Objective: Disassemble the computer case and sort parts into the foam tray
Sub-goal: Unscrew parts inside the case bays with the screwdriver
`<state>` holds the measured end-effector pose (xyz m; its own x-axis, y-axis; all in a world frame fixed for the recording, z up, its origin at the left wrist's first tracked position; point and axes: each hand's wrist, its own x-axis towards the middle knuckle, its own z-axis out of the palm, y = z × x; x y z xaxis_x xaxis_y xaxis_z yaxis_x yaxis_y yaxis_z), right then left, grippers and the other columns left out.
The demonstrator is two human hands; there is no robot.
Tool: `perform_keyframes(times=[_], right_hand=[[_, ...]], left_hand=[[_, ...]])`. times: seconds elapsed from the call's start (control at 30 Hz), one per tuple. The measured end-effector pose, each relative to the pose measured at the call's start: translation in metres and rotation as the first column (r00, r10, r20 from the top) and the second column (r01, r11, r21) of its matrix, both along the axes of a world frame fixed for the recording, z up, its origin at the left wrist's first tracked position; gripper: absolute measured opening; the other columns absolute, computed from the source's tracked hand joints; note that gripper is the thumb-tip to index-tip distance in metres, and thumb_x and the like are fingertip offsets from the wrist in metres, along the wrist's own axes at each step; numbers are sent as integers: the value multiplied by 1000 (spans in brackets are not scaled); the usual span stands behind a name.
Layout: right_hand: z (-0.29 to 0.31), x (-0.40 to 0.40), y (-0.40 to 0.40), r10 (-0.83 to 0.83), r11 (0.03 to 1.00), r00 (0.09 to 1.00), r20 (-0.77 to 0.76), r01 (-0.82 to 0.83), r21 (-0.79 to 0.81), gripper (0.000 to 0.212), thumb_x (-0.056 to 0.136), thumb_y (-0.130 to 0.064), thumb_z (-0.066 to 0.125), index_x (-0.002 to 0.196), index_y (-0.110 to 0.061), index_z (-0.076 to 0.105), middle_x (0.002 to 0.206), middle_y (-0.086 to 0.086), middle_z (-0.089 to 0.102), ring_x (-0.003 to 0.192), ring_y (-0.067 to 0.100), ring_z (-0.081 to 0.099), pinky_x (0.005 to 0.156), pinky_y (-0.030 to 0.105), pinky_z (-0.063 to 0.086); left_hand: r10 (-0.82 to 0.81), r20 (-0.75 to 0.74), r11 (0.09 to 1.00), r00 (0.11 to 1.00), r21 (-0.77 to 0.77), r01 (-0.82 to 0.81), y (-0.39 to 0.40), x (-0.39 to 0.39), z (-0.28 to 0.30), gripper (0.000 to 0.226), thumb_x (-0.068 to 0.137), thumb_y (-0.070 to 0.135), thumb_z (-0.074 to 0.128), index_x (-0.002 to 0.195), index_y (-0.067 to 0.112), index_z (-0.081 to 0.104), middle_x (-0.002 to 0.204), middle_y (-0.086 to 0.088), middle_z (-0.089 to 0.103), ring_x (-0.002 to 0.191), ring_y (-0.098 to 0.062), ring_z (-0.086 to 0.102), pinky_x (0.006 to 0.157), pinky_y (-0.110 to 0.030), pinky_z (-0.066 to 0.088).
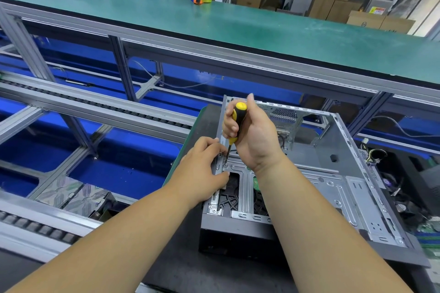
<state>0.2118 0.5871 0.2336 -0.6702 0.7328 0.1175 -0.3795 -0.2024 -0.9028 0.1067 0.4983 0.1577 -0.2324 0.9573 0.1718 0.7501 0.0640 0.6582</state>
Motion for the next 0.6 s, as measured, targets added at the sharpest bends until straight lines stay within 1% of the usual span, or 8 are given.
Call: perform_keyframes(times=[0.07, 0.13, 0.2, 0.27, 0.37, 0.5, 0.57, 0.6], right_hand=[[-1, 0, -1, 6, 999, 1000, 4, -6, 35, 42, 102, -46, 33, 82, -13, 50, 58, 0, 41, 53, 14, 32, 56, 27, 30], [-3, 2, -1, -22, 997, 999, 31, 19, 77, 30, 100, -39, 42, 82, -16, 47, 66, 1, 49, 57, 16, 39, 60, 29, 33], [-4, 5, 0, -50, 995, 997, 54, 45, 90, 26, 99, -37, 46, 84, -16, 53, 75, 2, 58, 62, 16, 48, 65, 30, 39], [-3, 7, 1, -70, 996, 996, 55, 67, 64, 28, 98, -37, 47, 88, -14, 61, 82, 2, 64, 68, 15, 55, 71, 31, 46], [-1, 7, -1, -85, 996, 995, 44, 85, 13, 37, 103, -36, 43, 90, -11, 66, 81, 2, 64, 70, 15, 57, 74, 31, 48], [0, 4, -5, -103, 994, 994, 48, 104, -15, 47, 106, -40, 34, 93, -8, 65, 72, 3, 54, 66, 16, 49, 68, 27, 44], [1, 3, -6, -97, 995, 994, 52, 98, -23, 49, 104, -47, 30, 94, -10, 61, 68, 2, 50, 62, 15, 45, 65, 26, 40], [1, 3, -6, -88, 996, 995, 44, 90, -29, 47, 102, -50, 32, 94, -11, 58, 68, 1, 50, 62, 14, 44, 64, 25, 39]], left_hand=[[-1, 4, 1000, 1000, 1, 1, 0, 0, 0, 51, 77, 39, 70, 125, 32, 51, 127, 22, 33, 125, -7, 43, 98, -39, 46], [-1, 8, 1000, 1000, 0, 1, 0, 0, 0, 51, 78, 39, 69, 125, 32, 51, 127, 23, 33, 128, -7, 41, 100, -40, 45], [-2, 8, 1000, 1000, -5, 2, 0, 0, 0, 51, 78, 40, 69, 125, 32, 51, 127, 23, 33, 130, -6, 40, 100, -40, 45], [-1, 8, 1000, 1000, -11, 1, -1, 0, 0, 51, 78, 40, 69, 124, 33, 50, 127, 23, 33, 126, -7, 43, 98, -40, 47], [0, 15, 1000, 1000, -15, 0, 0, 0, 0, 52, 77, 39, 71, 124, 34, 50, 126, 24, 33, 122, -8, 45, 97, -40, 48], [-2, 16, 1000, 1000, -11, 2, 0, 0, 1, 53, 77, 37, 71, 125, 32, 50, 126, 23, 33, 122, -7, 44, 98, -40, 47], [-3, 17, 1000, 1000, -9, 3, 0, 0, 1, 53, 77, 38, 71, 126, 32, 50, 125, 23, 32, 122, -7, 45, 98, -40, 47], [-3, 17, 1000, 1000, -10, 3, 0, 0, 1, 53, 77, 38, 71, 126, 32, 50, 125, 24, 32, 121, -7, 45, 98, -40, 47]])
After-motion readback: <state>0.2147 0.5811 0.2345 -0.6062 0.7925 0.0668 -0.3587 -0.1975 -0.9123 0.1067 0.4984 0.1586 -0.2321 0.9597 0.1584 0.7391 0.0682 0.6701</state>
